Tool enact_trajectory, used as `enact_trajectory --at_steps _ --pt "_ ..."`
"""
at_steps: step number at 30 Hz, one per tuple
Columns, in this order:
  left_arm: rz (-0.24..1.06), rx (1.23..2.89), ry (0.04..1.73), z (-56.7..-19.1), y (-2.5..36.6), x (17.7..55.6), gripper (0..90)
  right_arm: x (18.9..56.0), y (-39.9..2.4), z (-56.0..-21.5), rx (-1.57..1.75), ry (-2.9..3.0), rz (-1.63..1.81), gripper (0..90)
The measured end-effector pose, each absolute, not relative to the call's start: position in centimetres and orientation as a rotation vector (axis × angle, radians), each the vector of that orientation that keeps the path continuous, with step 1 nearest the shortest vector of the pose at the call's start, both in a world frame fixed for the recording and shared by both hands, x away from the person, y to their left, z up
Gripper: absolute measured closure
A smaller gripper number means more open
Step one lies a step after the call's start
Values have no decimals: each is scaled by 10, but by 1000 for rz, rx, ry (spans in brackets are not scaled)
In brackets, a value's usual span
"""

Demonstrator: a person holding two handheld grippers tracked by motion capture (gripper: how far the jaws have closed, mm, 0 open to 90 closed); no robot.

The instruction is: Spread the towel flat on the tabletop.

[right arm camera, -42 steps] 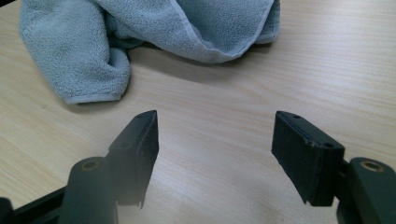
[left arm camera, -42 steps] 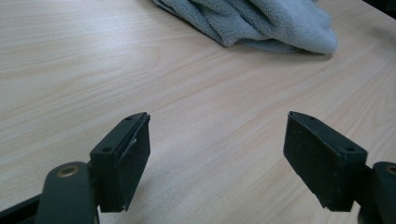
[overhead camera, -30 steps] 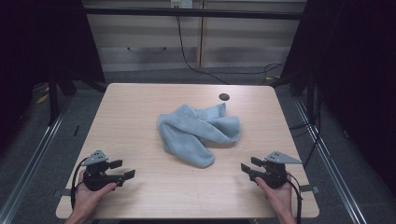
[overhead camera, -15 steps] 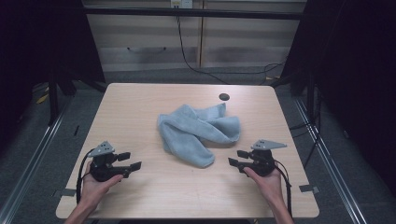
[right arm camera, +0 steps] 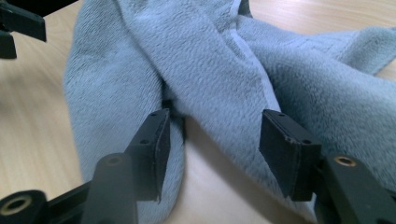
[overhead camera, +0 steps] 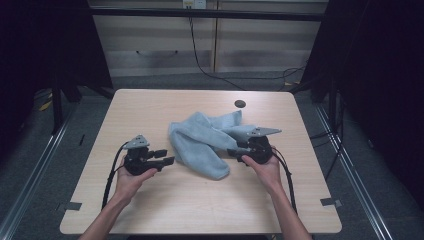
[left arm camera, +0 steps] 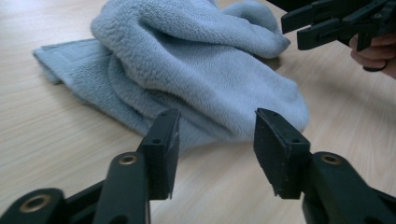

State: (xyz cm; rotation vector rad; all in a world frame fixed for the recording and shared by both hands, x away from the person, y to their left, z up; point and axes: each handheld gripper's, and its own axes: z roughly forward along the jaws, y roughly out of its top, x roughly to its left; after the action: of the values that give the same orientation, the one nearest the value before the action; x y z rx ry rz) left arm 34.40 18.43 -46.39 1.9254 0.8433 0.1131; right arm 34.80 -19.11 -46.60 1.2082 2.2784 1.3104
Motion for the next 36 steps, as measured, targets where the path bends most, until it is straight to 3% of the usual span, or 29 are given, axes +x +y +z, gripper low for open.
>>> enact_trajectory --at_steps 6,10,12,15,17,20,36 --pt "113 1961 905 -480 159 354 331 364 -187 -479 1232 2272 1222 347" --pt "96 1981 950 -494 151 360 319 371 -185 -494 1266 2301 1171 320" --pt "134 1981 959 -496 151 360 509 373 -185 -498 1283 2307 1180 372" --pt "136 1968 938 -495 155 359 733 371 -185 -499 1287 2321 1201 616" --pt "142 1949 924 -490 160 356 818 367 -187 -496 1288 2327 1255 740" --pt "157 1929 907 -480 171 352 838 359 -189 -487 1294 2313 1303 815" --pt "240 1773 724 -392 228 309 858 287 -198 -398 1080 2217 1551 829"
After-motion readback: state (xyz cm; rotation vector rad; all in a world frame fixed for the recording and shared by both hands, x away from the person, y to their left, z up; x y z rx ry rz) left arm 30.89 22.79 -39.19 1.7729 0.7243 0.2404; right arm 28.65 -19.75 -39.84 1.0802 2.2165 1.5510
